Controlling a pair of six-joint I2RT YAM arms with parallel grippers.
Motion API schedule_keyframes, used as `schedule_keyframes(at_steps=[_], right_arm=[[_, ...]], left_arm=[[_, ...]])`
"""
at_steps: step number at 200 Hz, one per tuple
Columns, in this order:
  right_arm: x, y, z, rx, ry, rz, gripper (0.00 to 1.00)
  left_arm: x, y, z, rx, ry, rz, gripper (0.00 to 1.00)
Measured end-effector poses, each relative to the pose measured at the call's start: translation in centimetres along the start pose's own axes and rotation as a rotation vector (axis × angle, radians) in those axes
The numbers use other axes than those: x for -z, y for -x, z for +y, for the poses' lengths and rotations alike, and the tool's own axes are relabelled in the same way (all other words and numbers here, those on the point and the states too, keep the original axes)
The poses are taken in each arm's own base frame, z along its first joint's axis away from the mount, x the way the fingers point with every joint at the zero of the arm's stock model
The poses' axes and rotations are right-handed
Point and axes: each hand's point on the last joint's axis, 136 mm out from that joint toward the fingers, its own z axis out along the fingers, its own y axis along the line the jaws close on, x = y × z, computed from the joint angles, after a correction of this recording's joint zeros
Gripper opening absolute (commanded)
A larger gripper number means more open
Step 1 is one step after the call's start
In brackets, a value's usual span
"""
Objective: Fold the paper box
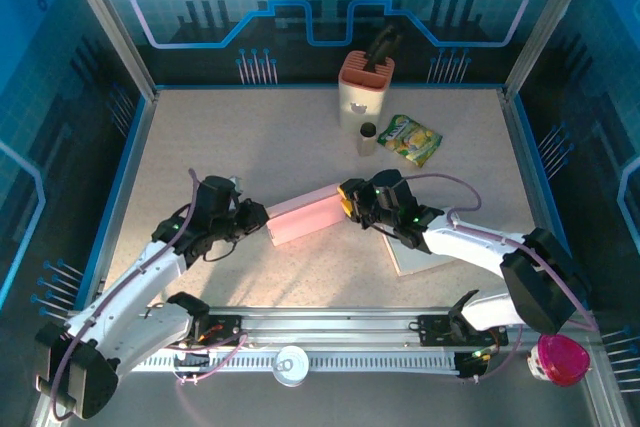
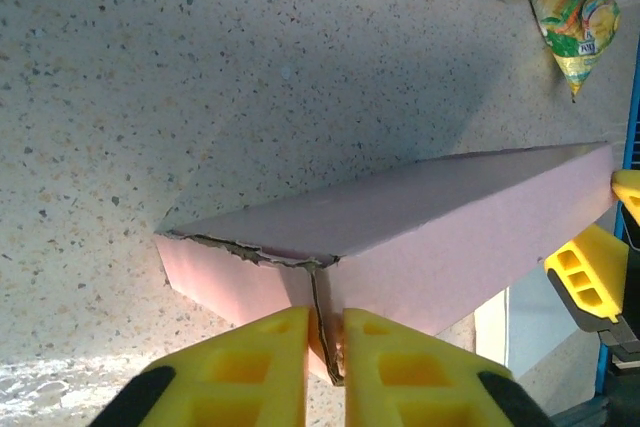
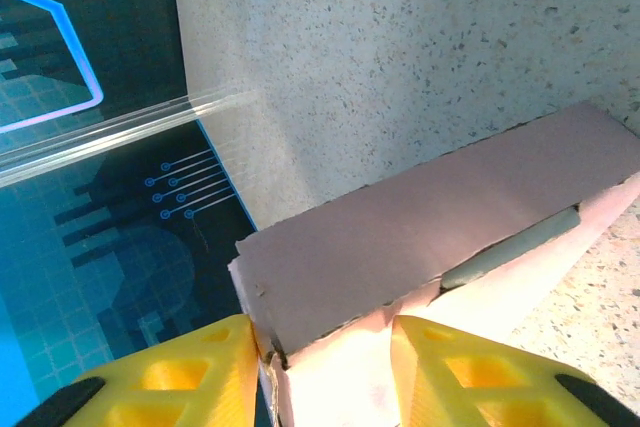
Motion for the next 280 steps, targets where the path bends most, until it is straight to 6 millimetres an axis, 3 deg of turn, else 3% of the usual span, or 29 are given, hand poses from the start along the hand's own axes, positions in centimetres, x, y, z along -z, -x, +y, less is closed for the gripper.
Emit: schedule_keyframes(at_steps=[30,57,104,133,155,182,222,245,280], right_arm=[[0.0,0.0,-0.3,0.029,-0.004,0.01,0.49],[0.1,0.0,-0.3,0.069,-0.023,0.02,0.49],[0.8,-0.1,-0.4,0.123,-0.059,0.021,0.49],[0.7,-0.1,-0.5,0.132,-0.07,0.025,0.47],[0.3,0.0,-0.3,0.125,-0.046,0.028,0.37],[0.4,0.0,-0.1,0.143,-0.031,0.029,0.36],[2.6,0.2,-0.6,0.219,-0.072,0.004,0.36],[4.0,0.1,-2.0,0.259,-0.096,0.01,0.36],[4.1,0.3,-3.2,0.293,-0.099,0.02,0.37]], left_arm=[[0.1,0.0,0.0,-0.003,-0.012,-0.009,0.07],[0.1,0.0,-0.1,-0.004,-0.015,-0.008,0.02],[0.1,0.0,-0.1,-0.004,-0.015,-0.008,0.04],[0.1,0.0,-0.1,-0.004,-0.015,-0.008,0.04],[0.1,-0.1,-0.1,-0.005,-0.018,-0.005,0.03],[0.1,-0.5,-0.3,-0.022,-0.019,0.001,0.02],[0.4,-3.0,-1.5,-0.13,-0.023,0.021,0.01],[0.3,-4.7,-1.9,-0.194,-0.032,0.034,0.01],[-0.3,-6.7,-2.3,-0.244,-0.055,0.03,0.01]])
